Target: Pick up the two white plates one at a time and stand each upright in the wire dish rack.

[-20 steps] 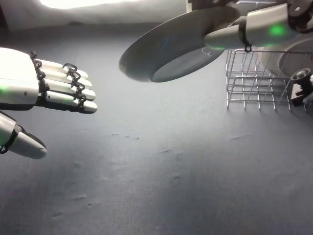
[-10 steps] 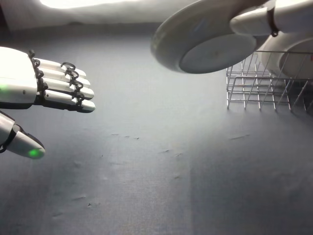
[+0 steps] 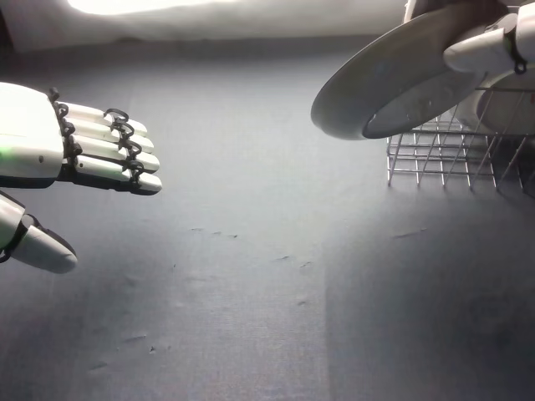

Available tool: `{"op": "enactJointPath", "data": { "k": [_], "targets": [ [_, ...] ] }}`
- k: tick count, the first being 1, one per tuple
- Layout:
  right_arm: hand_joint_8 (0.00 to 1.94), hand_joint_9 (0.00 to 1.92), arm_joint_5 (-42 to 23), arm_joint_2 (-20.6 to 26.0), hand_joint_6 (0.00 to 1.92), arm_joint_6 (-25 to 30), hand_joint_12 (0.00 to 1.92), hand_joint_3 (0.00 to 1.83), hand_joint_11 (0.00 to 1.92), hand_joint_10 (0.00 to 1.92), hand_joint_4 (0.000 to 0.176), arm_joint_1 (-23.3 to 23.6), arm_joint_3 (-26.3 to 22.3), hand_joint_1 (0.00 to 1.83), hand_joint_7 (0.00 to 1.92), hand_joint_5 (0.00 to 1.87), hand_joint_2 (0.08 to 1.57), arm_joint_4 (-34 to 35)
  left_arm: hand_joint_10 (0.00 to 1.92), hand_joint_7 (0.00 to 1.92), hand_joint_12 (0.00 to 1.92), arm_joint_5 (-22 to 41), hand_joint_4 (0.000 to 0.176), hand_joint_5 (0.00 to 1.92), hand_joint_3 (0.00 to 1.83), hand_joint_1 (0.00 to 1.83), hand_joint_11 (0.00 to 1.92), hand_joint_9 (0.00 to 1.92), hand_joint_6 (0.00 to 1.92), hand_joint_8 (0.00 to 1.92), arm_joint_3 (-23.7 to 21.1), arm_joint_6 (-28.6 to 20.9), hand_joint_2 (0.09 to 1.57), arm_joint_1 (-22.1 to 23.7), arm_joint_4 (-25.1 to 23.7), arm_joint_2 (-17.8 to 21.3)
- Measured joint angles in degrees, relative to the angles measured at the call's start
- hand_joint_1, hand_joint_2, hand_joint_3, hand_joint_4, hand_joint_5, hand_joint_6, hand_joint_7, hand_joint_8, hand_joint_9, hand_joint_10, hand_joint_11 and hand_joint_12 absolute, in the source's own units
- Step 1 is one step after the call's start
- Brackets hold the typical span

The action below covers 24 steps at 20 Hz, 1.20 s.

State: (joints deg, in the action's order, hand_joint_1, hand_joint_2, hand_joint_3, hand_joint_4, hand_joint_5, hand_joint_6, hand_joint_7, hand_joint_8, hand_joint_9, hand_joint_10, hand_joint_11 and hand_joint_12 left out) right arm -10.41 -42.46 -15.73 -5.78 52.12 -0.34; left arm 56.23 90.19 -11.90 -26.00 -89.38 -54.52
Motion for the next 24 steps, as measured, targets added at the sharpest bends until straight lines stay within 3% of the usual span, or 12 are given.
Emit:
{"op": "enactJointPath", "data": {
  "k": [3,4,6,7,8,14,15,16,17,18,22,24],
  "targets": [
    [0.84,1.05,0.04,1.16,0.79,0.02,1.59,0.00,0.73,0.91,0.000,0.00,-0.02,1.49,1.06,0.98,1.08,0.20,0.01,0.06,0.01,0.04,0.000,0.09,0.00,0.00,0.01,0.02,0.00,0.01,0.00,-0.02,1.18,0.00,0.00,0.00],
    [0.79,1.03,0.04,1.44,0.85,0.04,1.21,0.00,0.80,0.99,0.000,-0.02,-0.04,1.41,1.08,1.01,1.07,0.22,0.01,0.07,0.01,0.02,0.000,0.10,0.00,0.00,0.03,0.03,0.00,0.01,0.00,-0.02,1.18,0.00,0.00,0.00],
    [0.79,1.00,-0.20,2.05,0.93,0.00,0.99,0.00,0.87,1.02,0.000,-0.70,-0.13,1.39,1.08,1.00,1.07,0.37,0.00,0.02,0.00,0.02,0.000,0.05,0.00,0.00,0.00,0.01,0.00,0.00,-0.04,-0.02,1.17,0.00,0.00,0.00],
    [0.77,1.01,-0.04,2.14,0.90,-0.11,1.40,0.01,0.83,0.92,0.000,-1.14,-0.11,1.47,1.06,0.99,1.07,0.35,0.00,0.04,0.00,0.04,0.000,0.07,0.00,0.00,0.00,0.01,0.01,0.01,-0.04,-0.02,1.17,0.00,0.00,0.00],
    [0.76,1.01,0.02,2.16,0.89,-0.13,1.49,0.01,0.81,0.90,0.000,-1.60,-0.07,1.49,1.05,1.00,1.07,0.35,0.00,0.04,0.00,0.07,0.000,0.08,0.00,0.00,0.00,0.00,0.01,0.01,-0.04,-0.02,1.17,0.00,0.00,0.00],
    [0.88,0.96,0.02,2.14,1.07,-0.44,1.54,0.00,0.82,0.97,0.000,-2.32,2.21,1.49,0.98,0.86,1.11,-0.59,0.02,0.13,0.05,-0.02,0.000,0.16,0.00,0.00,0.07,0.10,0.01,0.01,0.02,-0.04,1.18,0.00,0.02,-0.48],
    [0.91,0.95,0.02,2.12,1.13,-0.46,1.18,0.00,0.79,1.09,0.000,-2.36,2.58,1.40,0.99,0.85,1.12,-0.79,0.00,0.06,0.01,0.07,0.000,0.11,0.00,0.00,0.01,0.02,0.00,0.00,0.02,-0.04,1.19,0.00,-0.02,-0.61],
    [0.87,0.96,-0.33,2.12,1.07,-0.44,1.46,0.00,0.81,1.00,0.000,-2.89,2.99,1.47,0.98,0.87,1.11,-1.31,0.01,0.09,0.01,0.11,0.000,0.13,0.00,0.00,0.03,0.05,0.02,0.02,0.02,-0.11,1.19,0.00,-0.02,-0.66],
    [0.89,0.97,-0.92,2.14,1.11,-0.46,1.18,0.00,0.81,1.08,0.000,-3.56,3.61,1.39,0.99,0.88,1.11,-2.25,0.01,0.08,0.01,0.09,0.000,0.13,0.00,0.00,0.02,0.04,0.01,0.01,0.02,-0.11,1.19,0.00,0.02,-0.66],
    [0.83,1.00,-1.07,2.16,1.04,-0.50,1.44,0.00,0.85,0.95,0.000,-4.24,4.24,1.47,0.99,0.90,1.09,-2.54,0.00,0.05,0.00,0.07,0.000,0.10,0.00,0.00,0.00,0.01,0.00,0.00,0.02,-0.11,1.18,0.00,0.02,-0.66],
    [0.80,1.01,-1.18,2.08,1.00,-0.44,1.51,0.00,0.85,0.93,0.000,-5.99,5.35,1.49,1.01,0.90,1.09,-5.40,0.00,0.01,0.00,0.02,0.000,0.07,0.00,0.00,0.00,0.00,0.00,0.00,0.02,-0.13,1.19,0.00,-0.04,-0.66],
    [0.85,0.99,-2.40,1.97,1.08,-0.42,1.07,0.00,0.86,1.07,0.000,-6.95,6.03,1.38,1.02,0.90,1.10,-7.85,0.00,0.04,0.00,0.13,0.000,0.10,0.00,0.00,0.00,0.01,0.01,0.01,0.00,-0.13,1.19,0.00,-0.02,-0.66]
  ]
}}
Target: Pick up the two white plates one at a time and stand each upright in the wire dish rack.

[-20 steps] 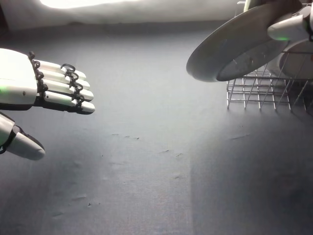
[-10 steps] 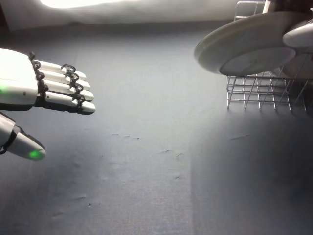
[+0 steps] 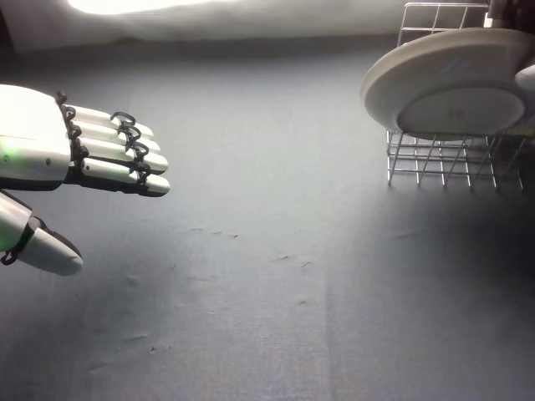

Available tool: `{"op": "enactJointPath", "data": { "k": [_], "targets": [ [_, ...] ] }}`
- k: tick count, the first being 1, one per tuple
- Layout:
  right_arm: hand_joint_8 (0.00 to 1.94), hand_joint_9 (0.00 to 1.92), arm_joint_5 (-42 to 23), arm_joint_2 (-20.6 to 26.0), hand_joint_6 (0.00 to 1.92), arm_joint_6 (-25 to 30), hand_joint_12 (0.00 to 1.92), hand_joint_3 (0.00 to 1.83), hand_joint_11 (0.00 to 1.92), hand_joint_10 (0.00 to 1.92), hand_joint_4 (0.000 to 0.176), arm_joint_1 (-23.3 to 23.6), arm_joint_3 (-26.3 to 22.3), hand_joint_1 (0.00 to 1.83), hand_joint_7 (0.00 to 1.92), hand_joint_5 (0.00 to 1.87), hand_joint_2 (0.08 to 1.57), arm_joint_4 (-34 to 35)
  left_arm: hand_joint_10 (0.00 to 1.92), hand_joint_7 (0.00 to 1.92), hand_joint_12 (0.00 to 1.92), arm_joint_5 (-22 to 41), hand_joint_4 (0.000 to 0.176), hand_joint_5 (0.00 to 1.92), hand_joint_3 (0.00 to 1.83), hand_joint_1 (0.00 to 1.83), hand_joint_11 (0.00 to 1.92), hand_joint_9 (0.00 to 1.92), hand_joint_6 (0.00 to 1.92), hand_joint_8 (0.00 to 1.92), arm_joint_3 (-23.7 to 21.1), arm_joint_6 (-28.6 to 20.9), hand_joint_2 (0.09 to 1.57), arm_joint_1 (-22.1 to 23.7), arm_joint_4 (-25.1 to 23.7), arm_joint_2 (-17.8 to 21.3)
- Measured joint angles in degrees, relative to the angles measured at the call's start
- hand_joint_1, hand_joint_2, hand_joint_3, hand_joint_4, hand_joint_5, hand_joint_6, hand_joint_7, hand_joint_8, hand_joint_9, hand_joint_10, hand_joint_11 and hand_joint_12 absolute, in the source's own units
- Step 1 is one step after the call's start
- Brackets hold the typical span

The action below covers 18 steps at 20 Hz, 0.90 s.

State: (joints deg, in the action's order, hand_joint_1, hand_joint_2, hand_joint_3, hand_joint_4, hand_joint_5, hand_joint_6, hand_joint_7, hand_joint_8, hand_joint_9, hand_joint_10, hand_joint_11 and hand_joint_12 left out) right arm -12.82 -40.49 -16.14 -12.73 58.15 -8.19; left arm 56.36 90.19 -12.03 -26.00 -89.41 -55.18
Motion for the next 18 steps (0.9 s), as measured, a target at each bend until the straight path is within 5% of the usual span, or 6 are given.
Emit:
{"op": "enactJointPath", "data": {
  "k": [18],
  "targets": [
    [0.85,0.96,-2.58,-1.53,1.06,-0.98,1.03,0.00,0.83,1.11,0.000,-2.27,3.32,1.38,1.01,0.93,1.10,-19.58,0.00,0.04,0.00,-0.07,0.000,0.09,0.01,0.00,0.00,0.00,0.01,0.01,-0.39,0.00,1.21,0.00,-0.37,0.00]
  ]
}}
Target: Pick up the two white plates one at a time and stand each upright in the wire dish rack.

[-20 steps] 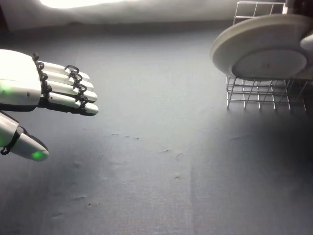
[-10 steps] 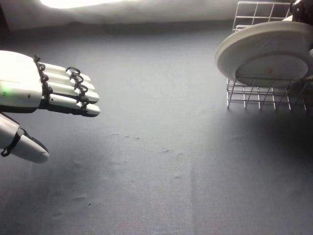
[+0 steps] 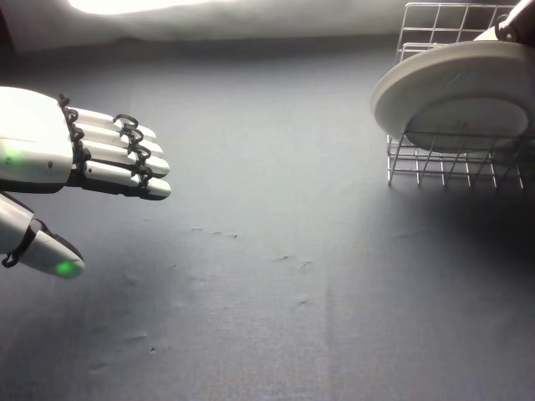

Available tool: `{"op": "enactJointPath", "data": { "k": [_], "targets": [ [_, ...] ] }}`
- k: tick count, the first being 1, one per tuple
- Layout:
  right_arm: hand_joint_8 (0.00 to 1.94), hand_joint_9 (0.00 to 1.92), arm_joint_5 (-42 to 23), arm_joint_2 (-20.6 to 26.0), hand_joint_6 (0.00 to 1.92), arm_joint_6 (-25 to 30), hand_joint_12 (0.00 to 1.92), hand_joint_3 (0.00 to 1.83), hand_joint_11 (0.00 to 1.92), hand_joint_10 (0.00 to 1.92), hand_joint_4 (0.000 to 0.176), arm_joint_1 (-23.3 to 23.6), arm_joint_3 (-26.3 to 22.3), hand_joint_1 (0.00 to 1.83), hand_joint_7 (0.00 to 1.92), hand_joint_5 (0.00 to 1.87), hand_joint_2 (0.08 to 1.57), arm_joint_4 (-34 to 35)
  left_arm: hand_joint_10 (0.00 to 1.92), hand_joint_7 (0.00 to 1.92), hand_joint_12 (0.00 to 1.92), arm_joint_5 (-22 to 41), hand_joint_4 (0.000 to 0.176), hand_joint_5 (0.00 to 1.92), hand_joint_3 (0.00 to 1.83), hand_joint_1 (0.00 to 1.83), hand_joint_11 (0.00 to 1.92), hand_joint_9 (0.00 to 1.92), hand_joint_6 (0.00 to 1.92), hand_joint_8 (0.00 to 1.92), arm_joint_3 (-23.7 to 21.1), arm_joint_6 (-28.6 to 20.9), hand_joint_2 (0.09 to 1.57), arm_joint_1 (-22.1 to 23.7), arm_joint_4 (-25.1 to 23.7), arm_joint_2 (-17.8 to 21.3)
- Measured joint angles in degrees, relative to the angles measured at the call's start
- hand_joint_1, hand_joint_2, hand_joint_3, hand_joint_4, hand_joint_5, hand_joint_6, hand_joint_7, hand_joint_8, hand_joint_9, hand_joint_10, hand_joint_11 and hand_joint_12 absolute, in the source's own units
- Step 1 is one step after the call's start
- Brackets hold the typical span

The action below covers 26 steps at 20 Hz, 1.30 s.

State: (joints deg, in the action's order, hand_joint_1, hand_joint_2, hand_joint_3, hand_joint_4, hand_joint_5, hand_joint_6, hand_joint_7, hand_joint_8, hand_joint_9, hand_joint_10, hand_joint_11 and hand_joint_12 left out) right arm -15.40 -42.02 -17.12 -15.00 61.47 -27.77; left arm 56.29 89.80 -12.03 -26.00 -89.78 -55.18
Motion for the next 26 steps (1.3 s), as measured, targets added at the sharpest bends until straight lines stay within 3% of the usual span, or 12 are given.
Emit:
{"op": "enactJointPath", "data": {
  "k": [4,6,7,8,9,10,15,19,20,21,23,26],
  "targets": [
    [0.89,0.94,-0.26,-0.02,1.08,-0.09,1.02,0.00,0.82,1.13,0.000,0.00,0.00,1.38,0.99,0.91,1.11,-0.44,0.00,0.05,0.00,0.11,0.000,0.09,0.00,0.00,0.00,0.01,0.00,0.01,-0.48,0.00,1.21,0.00,-0.02,-0.02],
    [1.12,0.79,-0.48,-0.02,1.37,-0.09,1.09,0.00,0.61,1.39,0.000,-0.02,0.00,1.35,0.85,0.70,1.20,-0.09,0.00,0.03,0.00,0.02,0.000,0.08,0.00,0.00,0.00,0.00,0.00,0.00,-0.48,0.00,1.21,-0.02,-0.02,-0.02],
    [1.19,0.71,-0.66,-0.04,1.42,-0.09,1.08,0.00,0.53,0.78,0.000,-0.02,0.00,1.21,0.85,0.69,1.22,0.00,0.00,0.02,0.00,0.00,0.000,0.07,0.00,0.00,0.00,0.00,0.00,0.00,-0.48,0.00,1.21,0.00,-0.02,-0.02],
    [1.19,0.71,-0.68,-0.15,1.42,-0.09,1.08,0.00,0.53,0.78,0.000,-0.02,0.00,1.21,0.85,0.69,1.22,0.04,0.00,0.02,0.00,0.02,0.000,0.07,0.00,0.00,0.00,0.00,0.00,0.00,-0.48,0.00,1.21,0.00,0.00,0.00],
    [0.57,0.66,-0.66,-0.15,0.65,-0.11,1.08,0.00,0.41,0.48,0.000,-0.02,-0.02,1.22,0.70,0.59,1.15,0.39,0.00,0.03,0.00,0.02,0.000,0.07,0.00,0.00,0.00,0.00,0.00,0.00,-0.48,0.00,1.21,-0.02,0.00,-0.02],
    [0.08,0.64,-0.87,-0.17,0.12,0.07,1.12,0.00,0.23,0.17,0.000,-0.02,-0.02,1.16,0.70,0.59,1.09,2.36,0.00,0.05,0.00,0.00,0.000,0.09,0.00,0.00,0.00,0.01,0.01,0.01,-0.48,0.00,1.21,-0.02,-0.02,-0.02],
    [0.00,0.43,-1.92,-0.33,0.00,0.70,1.12,0.00,0.00,0.00,0.000,0.00,-0.07,1.07,0.46,0.42,1.09,7.04,0.00,0.00,0.00,-0.02,0.000,0.05,0.00,0.00,0.00,0.00,0.00,0.00,-0.48,-0.02,1.21,-0.31,-0.02,0.00],
    [0.00,0.13,-1.46,-0.33,0.00,0.68,0.64,0.00,0.00,0.00,0.000,1.46,-1.07,0.87,0.14,0.12,0.99,7.17,0.00,0.03,0.00,-0.07,0.000,0.07,0.00,0.00,0.00,0.00,0.01,0.01,-0.61,0.00,1.21,-0.33,-0.04,-0.02],
    [0.00,0.13,-1.49,-0.33,0.00,0.68,0.64,0.00,0.00,0.00,0.000,2.21,-1.60,0.87,0.14,0.12,0.99,7.21,0.00,0.03,0.00,-0.02,0.000,0.07,0.00,0.00,0.00,0.00,0.01,0.01,-0.61,-0.02,1.21,-0.33,-0.04,-0.04],
    [0.00,0.03,-1.99,-0.33,0.00,0.70,0.41,0.00,0.00,0.01,0.000,2.86,-2.36,0.76,0.03,0.02,0.96,7.17,0.00,0.01,0.00,-0.04,0.000,0.05,0.00,0.00,0.00,0.00,0.00,0.00,-0.61,-0.02,1.21,-0.31,-0.02,-0.07],
    [0.00,0.00,-2.82,-0.39,0.00,0.70,0.15,0.00,0.00,0.00,0.000,3.76,-4.98,0.55,0.00,0.00,0.76,3.91,0.00,0.01,0.00,0.13,0.000,0.05,0.00,0.00,0.00,0.00,0.00,0.00,-0.98,-0.09,1.20,-0.31,-0.09,-0.04],
    [0.00,0.00,-5.49,-0.98,0.00,0.76,0.01,0.00,0.00,0.00,0.000,3.76,-6.73,0.45,0.00,0.00,0.71,-4.00,0.00,0.00,0.00,1.46,0.000,0.04,0.00,0.00,0.00,0.00,0.00,0.00,-1.18,-0.28,1.20,0.09,-0.17,-0.04]
  ]
}}
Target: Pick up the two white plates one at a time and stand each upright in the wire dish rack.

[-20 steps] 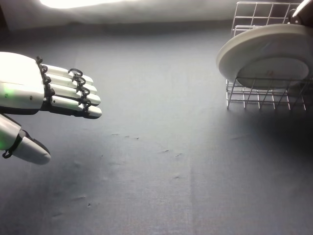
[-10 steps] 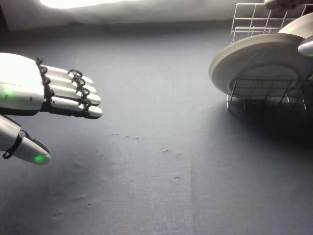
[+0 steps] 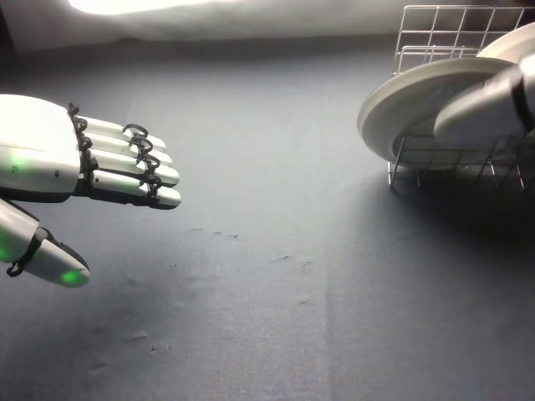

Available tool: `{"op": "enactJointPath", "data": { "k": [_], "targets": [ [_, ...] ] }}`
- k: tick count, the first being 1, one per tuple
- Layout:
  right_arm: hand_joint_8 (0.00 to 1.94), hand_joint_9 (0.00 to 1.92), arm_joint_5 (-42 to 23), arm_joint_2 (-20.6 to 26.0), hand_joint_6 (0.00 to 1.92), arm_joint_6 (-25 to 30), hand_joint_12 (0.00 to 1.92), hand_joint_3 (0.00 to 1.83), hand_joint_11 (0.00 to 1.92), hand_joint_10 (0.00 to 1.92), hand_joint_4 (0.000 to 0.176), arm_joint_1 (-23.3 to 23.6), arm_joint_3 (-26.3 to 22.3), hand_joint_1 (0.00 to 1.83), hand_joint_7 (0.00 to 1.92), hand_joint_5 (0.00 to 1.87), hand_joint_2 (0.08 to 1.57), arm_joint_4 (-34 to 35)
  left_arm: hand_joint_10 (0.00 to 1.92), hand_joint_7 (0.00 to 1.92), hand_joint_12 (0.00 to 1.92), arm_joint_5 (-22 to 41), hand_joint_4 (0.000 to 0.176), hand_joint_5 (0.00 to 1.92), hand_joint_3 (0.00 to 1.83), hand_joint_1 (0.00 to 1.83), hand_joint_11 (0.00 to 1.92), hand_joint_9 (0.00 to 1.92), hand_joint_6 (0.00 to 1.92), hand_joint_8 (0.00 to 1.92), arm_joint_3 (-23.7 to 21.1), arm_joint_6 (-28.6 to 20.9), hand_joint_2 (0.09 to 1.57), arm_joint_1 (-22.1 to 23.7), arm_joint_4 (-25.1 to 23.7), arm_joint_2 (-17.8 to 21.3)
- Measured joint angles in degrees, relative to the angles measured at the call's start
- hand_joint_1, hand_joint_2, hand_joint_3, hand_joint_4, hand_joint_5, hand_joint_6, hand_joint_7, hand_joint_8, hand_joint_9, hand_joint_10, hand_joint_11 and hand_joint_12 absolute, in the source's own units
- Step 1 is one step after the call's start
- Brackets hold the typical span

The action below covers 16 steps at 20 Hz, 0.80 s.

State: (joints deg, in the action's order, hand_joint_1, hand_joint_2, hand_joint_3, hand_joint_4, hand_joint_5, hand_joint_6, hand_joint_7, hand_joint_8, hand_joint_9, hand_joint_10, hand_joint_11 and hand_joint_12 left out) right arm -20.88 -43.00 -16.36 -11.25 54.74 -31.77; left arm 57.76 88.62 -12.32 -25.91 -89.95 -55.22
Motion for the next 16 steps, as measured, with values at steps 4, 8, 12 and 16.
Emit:
{"op": "enactJointPath", "data": {
  "k": [4,8,12,16],
  "targets": [
    [0.00,0.00,-7.58,-0.17,0.00,0.17,0.00,0.00,0.00,0.00,0.000,-0.17,-0.42,0.38,0.00,0.00,0.75,-12.33,0.00,0.03,0.00,1.11,0.000,0.08,0.00,0.00,0.00,0.00,0.02,0.01,-0.74,-0.24,1.21,1.95,-0.31,1.20],
    [0.01,0.06,-18.84,-0.76,0.01,0.87,0.38,0.02,0.00,0.01,0.000,-0.90,0.66,0.25,0.05,0.05,0.96,-26.60,0.00,0.04,0.00,4.50,0.000,0.09,0.00,0.00,0.00,0.00,0.01,0.01,-3.02,-1.11,1.21,6.25,-2.45,2.32],
    [0.02,0.30,-29.18,-0.81,0.02,0.63,0.92,0.02,0.00,0.04,0.000,-1.25,0.98,0.29,0.32,0.29,1.08,-34.10,0.01,0.06,0.01,5.97,0.000,0.11,0.01,0.00,0.02,0.02,0.01,0.01,-9.20,-1.29,1.23,9.16,-5.20,4.68],
    [0.01,0.51,-36.68,-1.75,0.01,-2.93,1.12,0.00,0.03,0.03,0.000,0.24,2.38,0.39,0.53,0.46,1.11,-30.77,0.01,0.16,0.06,7.61,0.000,0.18,0.00,0.00,0.06,0.11,0.00,0.00,-11.80,-1.38,1.27,10.34,-6.54,5.84]
  ]
}}
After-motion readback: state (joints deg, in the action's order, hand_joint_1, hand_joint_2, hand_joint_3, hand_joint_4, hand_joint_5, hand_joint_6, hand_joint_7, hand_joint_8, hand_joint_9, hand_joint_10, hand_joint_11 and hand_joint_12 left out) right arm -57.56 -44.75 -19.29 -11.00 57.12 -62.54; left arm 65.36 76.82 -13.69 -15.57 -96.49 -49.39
